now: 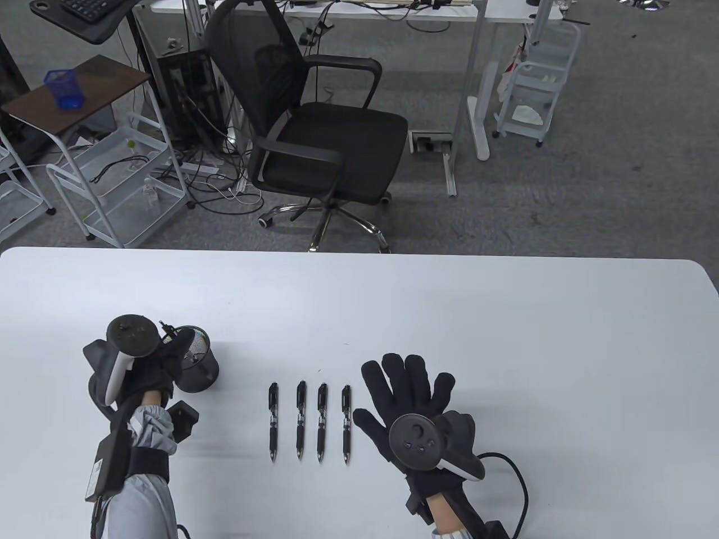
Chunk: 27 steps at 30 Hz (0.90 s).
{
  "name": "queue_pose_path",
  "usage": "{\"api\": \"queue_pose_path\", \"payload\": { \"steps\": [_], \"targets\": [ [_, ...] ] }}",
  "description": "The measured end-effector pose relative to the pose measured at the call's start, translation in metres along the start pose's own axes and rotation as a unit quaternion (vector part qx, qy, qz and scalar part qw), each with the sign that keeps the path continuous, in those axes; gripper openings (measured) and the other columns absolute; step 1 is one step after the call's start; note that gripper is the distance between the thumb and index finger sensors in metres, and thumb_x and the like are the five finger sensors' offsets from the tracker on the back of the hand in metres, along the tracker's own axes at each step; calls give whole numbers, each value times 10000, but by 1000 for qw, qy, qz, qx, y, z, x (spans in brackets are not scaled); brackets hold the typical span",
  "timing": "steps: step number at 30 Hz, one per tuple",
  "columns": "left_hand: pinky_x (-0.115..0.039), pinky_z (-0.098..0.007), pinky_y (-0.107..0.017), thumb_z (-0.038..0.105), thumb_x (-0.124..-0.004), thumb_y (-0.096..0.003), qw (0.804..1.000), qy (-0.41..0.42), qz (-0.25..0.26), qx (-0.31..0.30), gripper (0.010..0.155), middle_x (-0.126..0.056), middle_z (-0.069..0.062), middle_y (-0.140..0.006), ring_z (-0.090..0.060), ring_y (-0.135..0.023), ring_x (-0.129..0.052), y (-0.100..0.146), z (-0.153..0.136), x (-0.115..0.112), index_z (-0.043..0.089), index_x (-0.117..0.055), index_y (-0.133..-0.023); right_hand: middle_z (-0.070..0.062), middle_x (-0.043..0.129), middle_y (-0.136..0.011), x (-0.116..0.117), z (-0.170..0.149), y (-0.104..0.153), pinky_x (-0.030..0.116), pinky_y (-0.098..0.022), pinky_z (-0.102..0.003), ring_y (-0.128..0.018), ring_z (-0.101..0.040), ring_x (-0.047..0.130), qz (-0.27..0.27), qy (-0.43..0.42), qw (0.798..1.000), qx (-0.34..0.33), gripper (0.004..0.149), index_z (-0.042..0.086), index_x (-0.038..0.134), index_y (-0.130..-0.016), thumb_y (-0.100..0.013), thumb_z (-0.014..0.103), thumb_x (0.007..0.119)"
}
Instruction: Press to open click pens
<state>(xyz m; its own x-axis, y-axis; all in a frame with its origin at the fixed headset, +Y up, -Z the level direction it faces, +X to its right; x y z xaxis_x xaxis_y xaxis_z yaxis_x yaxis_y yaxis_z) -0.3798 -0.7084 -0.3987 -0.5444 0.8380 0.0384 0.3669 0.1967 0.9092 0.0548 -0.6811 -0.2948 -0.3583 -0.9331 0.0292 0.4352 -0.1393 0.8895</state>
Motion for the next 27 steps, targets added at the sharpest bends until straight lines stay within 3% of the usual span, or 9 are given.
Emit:
{"api": "queue_pose_path", "payload": {
  "steps": [7,11,16,27],
  "targets": [
    [-484,-540,-856,529,-656,-684,993,111,-2,27,715,-393,-217,-1252,-457,-1154,-471,-37,-35,-13,91,-417,-1197,-301,174,-1267,9,-9,-3,31,-605,-827,-1084,-617,122,16,20,999,24,708,126,276,-1245,-682,484,512],
    [-497,-526,-862,542,-663,-678,988,142,-49,27,690,-429,-174,-1258,-420,-1165,-498,-52,-46,-24,137,-448,-1193,-304,173,-1266,9,-12,-4,29,-605,-825,-1082,-617,118,14,20,999,32,707,126,277,-1245,-682,482,513],
    [-498,-508,-866,524,-702,-663,983,165,-69,30,617,-518,-96,-1249,-350,-1167,-570,-58,-53,-31,211,-526,-1164,-302,173,-1266,9,-12,-5,28,-605,-825,-1083,-615,117,17,27,999,35,709,124,276,-1245,-681,483,513],
    [-451,-506,-866,488,-681,-685,980,189,-57,22,450,-625,17,-1214,-289,-1177,-572,-53,-54,-29,319,-641,-1099,-301,174,-1267,8,-12,-5,27,-604,-826,-1082,-616,115,16,24,999,35,707,125,279,-1245,-682,483,513]
  ]
}}
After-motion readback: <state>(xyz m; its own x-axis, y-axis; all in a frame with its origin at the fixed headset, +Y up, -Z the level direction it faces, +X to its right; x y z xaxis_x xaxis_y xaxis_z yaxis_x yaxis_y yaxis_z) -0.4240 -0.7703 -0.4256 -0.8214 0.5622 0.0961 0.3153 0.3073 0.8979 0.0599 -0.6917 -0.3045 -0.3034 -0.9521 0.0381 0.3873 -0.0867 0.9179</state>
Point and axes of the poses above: the tracker on the back of each hand, its own z axis roughly to the thumb side, its own y axis roughly from the fingertips to the wrist, x = y × z, the point moved 4 cm from there along -y, roughly from the wrist to the fingertips
